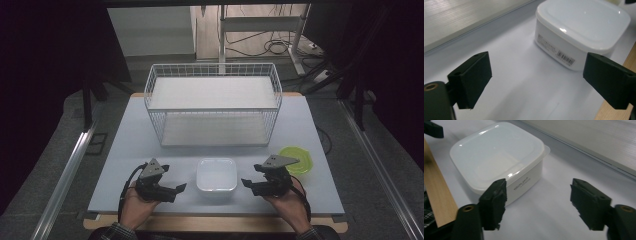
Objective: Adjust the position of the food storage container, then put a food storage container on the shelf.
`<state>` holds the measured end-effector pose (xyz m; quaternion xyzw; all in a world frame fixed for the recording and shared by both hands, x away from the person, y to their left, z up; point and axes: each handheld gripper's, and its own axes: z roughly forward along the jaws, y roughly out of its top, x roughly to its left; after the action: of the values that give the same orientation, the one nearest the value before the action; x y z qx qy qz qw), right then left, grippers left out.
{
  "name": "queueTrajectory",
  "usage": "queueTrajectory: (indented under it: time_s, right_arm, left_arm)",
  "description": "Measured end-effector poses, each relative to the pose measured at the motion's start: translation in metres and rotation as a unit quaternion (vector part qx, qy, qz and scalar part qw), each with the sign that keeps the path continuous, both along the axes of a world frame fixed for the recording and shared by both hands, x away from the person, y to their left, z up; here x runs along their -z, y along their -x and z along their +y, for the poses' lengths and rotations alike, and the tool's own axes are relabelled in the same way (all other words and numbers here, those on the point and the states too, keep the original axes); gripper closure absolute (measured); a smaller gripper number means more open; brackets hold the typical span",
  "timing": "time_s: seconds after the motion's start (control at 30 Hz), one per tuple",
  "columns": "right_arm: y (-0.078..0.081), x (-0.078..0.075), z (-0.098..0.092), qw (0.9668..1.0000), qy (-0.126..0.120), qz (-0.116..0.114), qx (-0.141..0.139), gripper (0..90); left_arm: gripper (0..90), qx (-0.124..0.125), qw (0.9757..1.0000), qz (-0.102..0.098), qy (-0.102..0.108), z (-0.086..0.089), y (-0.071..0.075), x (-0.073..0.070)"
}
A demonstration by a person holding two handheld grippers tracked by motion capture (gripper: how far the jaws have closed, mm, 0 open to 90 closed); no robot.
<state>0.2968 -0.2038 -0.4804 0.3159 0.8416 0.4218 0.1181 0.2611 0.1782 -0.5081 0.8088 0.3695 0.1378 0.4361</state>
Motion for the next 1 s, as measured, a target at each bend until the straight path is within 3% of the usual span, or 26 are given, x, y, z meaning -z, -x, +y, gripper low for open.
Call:
queueTrajectory:
  time_s: [0.13, 0.37, 0.47, 0.67, 0.8, 0.87, 0.9, 1.0]
  right_arm:
    - [0.003, 0.001, -0.003, 1.0, -0.008, 0.001, 0.001, 19.5]
    - [0.005, 0.006, -0.005, 0.9999, -0.007, 0.011, -0.002, 11.7]
    - [0.004, 0.007, -0.004, 1.0, -0.003, 0.009, -0.003, 8.9]
    - [0.005, 0.007, -0.001, 0.9999, -0.004, 0.007, -0.006, 5.9]
    - [0.004, 0.007, 0.0, 1.0, -0.002, 0.004, -0.007, 5.7]
    - [0.004, 0.007, 0.0, 1.0, -0.002, 0.003, -0.008, 5.8]
    - [0.004, 0.007, 0.0, 1.0, -0.002, 0.003, -0.009, 5.7]
    - [0.004, 0.007, 0.001, 1.0, -0.001, 0.002, -0.009, 5.7]
  left_arm:
    - [4.2, -0.007, 1.0, 0.0, -0.002, 0.003, 0.001, 0.005]
    - [1.8, -0.033, 0.9993, -0.005, 0.018, 0.007, 0.001, 0.007]
    - [1.9, -0.04, 0.9991, -0.003, 0.016, 0.006, 0.0, 0.008]
    - [5.1, -0.033, 0.9993, -0.01, -0.012, 0.002, -0.001, 0.01]
    - [6.6, -0.034, 0.9992, -0.012, -0.016, 0.001, -0.001, 0.007]
    - [6.9, -0.032, 0.9994, -0.008, -0.012, 0.0, 0.0, 0.005]
    - [7.1, -0.025, 0.9996, 0.013, -0.007, -0.001, -0.001, 0.002]
    - [6.1, -0.014, 0.9995, 0.026, 0.004, -0.002, -0.001, 0.0]
